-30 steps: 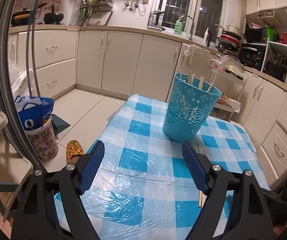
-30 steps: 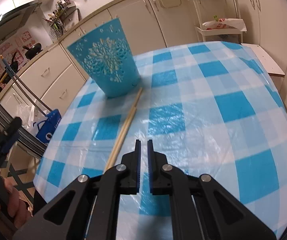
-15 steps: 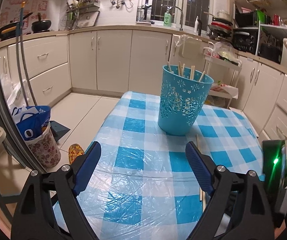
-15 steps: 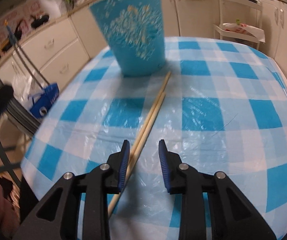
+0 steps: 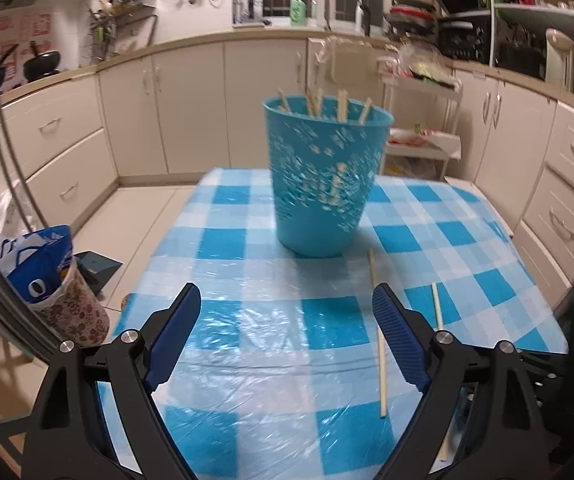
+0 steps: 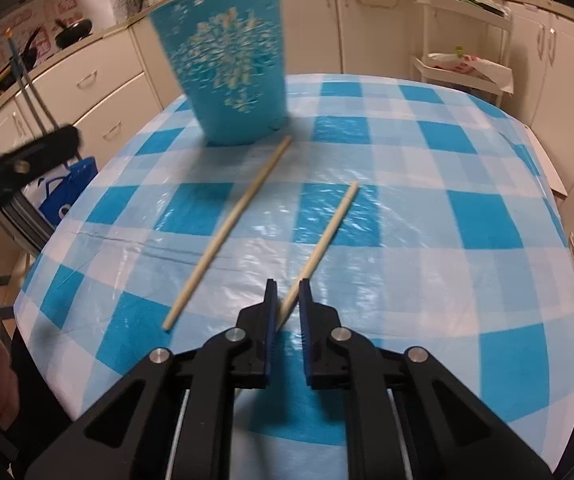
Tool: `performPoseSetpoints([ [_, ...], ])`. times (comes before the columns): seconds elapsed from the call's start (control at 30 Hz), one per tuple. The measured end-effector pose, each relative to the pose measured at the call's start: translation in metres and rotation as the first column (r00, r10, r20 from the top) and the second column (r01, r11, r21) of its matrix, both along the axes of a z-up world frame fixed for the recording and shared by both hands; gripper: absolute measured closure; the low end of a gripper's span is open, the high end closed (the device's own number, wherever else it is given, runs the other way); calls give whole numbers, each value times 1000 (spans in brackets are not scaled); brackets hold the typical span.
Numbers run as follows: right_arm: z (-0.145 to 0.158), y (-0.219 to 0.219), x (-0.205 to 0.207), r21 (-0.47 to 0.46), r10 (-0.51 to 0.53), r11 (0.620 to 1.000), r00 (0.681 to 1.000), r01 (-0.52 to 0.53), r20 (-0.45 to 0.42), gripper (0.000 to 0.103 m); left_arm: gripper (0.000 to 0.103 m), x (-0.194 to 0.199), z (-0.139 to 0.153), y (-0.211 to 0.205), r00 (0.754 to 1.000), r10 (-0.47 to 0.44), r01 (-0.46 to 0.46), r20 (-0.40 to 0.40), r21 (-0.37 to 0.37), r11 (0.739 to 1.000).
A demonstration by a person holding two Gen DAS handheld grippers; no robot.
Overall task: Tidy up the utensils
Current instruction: 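Move both tools down to the last two chopsticks beside the teal cup, then close the left tool on one chopstick while the right tool grasps the other chopstick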
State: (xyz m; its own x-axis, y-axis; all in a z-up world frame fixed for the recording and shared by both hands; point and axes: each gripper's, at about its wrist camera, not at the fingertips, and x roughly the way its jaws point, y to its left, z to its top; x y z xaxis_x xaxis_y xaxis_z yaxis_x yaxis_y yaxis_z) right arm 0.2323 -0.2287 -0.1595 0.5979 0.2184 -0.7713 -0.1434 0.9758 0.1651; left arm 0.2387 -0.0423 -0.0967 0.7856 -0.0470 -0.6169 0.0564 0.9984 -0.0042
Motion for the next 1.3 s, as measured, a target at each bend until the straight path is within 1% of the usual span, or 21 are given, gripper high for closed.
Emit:
performPoseSetpoints([
  [0.13, -1, -11, -2, 25, -23, 999, 1000, 22, 9, 93, 19, 26, -19, -23, 995, -59, 61, -83, 17, 998],
  [0.27, -3, -20, -4, 67, -34, 997, 999, 33, 20, 94, 21, 41, -40, -50, 980, -129, 136, -150, 39, 990],
  [0.33, -3, -22, -4, 82, -35, 996, 999, 33, 20, 94, 30, 44, -48, -60, 973, -149, 161, -178, 52, 986],
  [0.37, -3, -23, -4, 87, -34, 996, 999, 33, 19, 94, 32, 46, -53, -65, 967, -154, 169, -201, 60, 984],
  [0.43, -3, -24, -4, 97, -32, 995, 999, 30, 15, 94, 42, 48, -62, -69, 962, -136, 159, -235, 83, 984],
  [0.47, -3, -25, -4, 100, -30, 995, 999, 29, 13, 94, 45, 48, -66, -69, 957, -134, 157, -258, 73, 985],
  [0.53, -2, -25, -4, 101, -27, 995, 1000, 26, 4, 94, 62, 47, -71, -68, 950, -139, 160, -281, 53, 986],
  [0.57, -2, -25, -4, 99, -24, 995, 1000, 24, -2, 94, 66, 42, -72, -68, 950, -149, 167, -275, 43, 985],
  [0.63, -1, -25, -3, 96, -16, 995, 1000, 18, -16, 94, 88, 36, -71, -70, 948, -160, 178, -276, 39, 983],
  [0.73, 1, -29, -2, 97, -48, 994, 998, 50, -30, 89, 97, 26, -70, -63, 953, -131, 139, -274, 9, 990],
  [0.77, 2, -31, -1, 100, -56, 993, 998, 59, -29, 85, 98, 20, -70, -58, 956, -107, 109, -272, -9, 994],
  [0.83, 4, -32, 3, 97, -69, 993, 997, 71, -29, 81, 98, 10, -70, -50, 961, -74, 67, -267, -36, 997],
  [0.9, 5, -29, 11, 78, -64, 995, 997, 67, -34, 80, 98, -1, -69, -44, 960, -60, 43, -274, -65, 997],
  [0.93, 5, -28, 14, 71, -64, 995, 997, 67, -39, 80, 98, -6, -68, -43, 957, -67, 47, -284, -78, 996],
  [0.97, 4, -27, 18, 64, -65, 996, 997, 68, -44, 80, 98, -7, -67, -43, 956, -75, 56, -285, -74, 996],
  [1.03, 2, -25, 25, 46, -61, 997, 997, 63, -47, 80, 97, -7, -61, -43, 962, -74, 63, -262, -53, 997],
  [1.07, 2, -23, 27, 35, -58, 998, 997, 60, -42, 81, 97, -1, -56, -44, 966, -76, 68, -248, -39, 997],
  [1.1, 1, -22, 28, 28, -54, 998, 998, 55, -41, 83, 96, 7, -54, -46, 964, -82, 76, -254, -33, 997],
  [1.17, 0, -20, 29, 34, -16, 999, 999, 18, -49, 93, 92, 25, -51, -49, 961, -83, 81, -262, -19, 997],
  [1.23, 1, -18, 27, 28, 14, 1000, 999, -13, -49, 94, 83, 40, -51, -56, 959, -88, 95, -269, 13, 995],
  [1.3, 1, -20, 26, 35, 27, 999, 998, -25, -54, 94, 81, 58, -57, -60, 953, -85, 99, -292, 36, 994],
])
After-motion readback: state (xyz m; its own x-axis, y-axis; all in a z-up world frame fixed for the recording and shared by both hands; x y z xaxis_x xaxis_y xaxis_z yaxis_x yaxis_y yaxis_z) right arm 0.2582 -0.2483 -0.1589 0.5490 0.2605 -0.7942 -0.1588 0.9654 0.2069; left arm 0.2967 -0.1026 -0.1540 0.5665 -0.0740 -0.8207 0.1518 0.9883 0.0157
